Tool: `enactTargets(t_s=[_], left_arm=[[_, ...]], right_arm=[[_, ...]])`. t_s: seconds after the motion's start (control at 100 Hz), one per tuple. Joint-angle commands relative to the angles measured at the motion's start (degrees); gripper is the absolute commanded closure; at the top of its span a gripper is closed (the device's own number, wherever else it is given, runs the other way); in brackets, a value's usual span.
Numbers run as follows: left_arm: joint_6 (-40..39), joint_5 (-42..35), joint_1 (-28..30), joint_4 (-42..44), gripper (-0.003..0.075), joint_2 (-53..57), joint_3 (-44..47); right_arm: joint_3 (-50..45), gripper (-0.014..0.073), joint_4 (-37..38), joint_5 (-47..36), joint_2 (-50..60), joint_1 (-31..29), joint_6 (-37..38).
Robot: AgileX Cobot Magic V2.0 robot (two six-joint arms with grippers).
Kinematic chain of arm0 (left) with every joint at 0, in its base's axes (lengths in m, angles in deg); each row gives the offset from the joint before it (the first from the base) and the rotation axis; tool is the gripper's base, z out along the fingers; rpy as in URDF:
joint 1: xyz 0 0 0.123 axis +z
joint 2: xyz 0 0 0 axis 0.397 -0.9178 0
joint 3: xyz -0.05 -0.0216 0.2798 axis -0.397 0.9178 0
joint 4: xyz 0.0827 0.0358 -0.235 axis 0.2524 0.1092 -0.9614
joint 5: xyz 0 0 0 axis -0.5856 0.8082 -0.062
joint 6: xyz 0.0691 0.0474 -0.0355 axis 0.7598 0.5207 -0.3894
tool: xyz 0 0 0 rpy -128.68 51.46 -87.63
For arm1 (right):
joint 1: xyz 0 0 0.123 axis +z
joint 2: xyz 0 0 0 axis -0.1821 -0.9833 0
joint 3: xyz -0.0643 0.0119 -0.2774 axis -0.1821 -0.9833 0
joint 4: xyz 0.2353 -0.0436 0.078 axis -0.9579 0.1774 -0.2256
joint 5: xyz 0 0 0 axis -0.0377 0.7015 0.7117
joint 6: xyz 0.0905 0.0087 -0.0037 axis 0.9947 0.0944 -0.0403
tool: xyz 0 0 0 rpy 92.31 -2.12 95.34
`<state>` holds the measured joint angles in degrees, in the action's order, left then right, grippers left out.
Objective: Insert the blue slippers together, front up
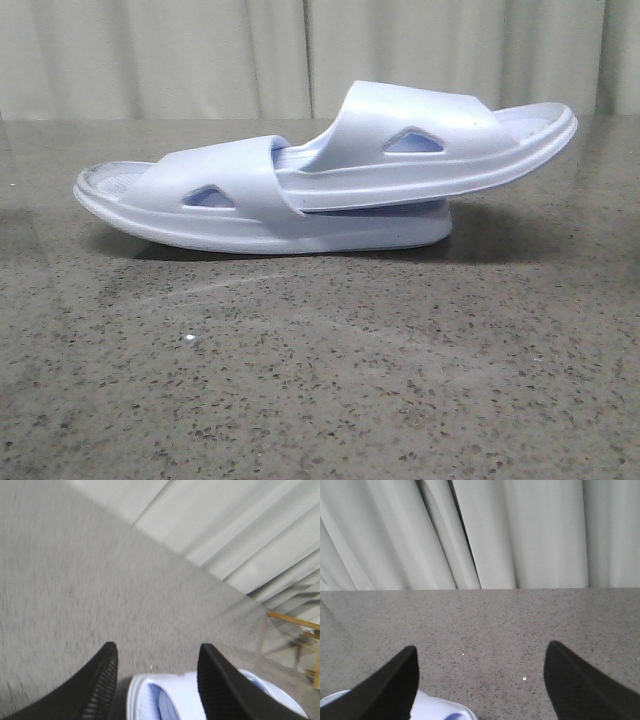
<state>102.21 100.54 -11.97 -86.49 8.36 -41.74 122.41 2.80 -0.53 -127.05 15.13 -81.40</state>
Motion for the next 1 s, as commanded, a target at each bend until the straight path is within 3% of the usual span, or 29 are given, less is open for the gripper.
enactTargets(t_s=[0.0, 0.2, 0.5, 0.68, 0.99], left_arm=[[2.99, -2.02, 0.53, -1.87, 0.04, 7.26, -1.47], [3.1, -19.35, -1.71, 5.37, 0.04, 16.77, -1.47], [3.1, -41.06, -14.73, 14.82, 0.04, 25.87, -1.47], [3.1, -43.22, -17.88, 17.0, 0.04, 30.03, -1.36], [2.99, -43.19, -17.88, 17.1, 0.04, 39.7, 4.23]], right_arm=[[1.63, 0.0131, 1.31, -4.46, 0.49, 0.08, -0.77], [1.63, 0.0131, 3.09, -7.52, 0.49, 0.08, -0.77], [1.4, 0.0131, 5.35, -9.63, 1.06, 0.08, -0.77], [-3.16, 0.0131, 7.65, -16.83, 7.6, 0.08, -0.77], [-13.81, 0.0131, 13.44, -16.41, 24.3, 0.08, -0.77]])
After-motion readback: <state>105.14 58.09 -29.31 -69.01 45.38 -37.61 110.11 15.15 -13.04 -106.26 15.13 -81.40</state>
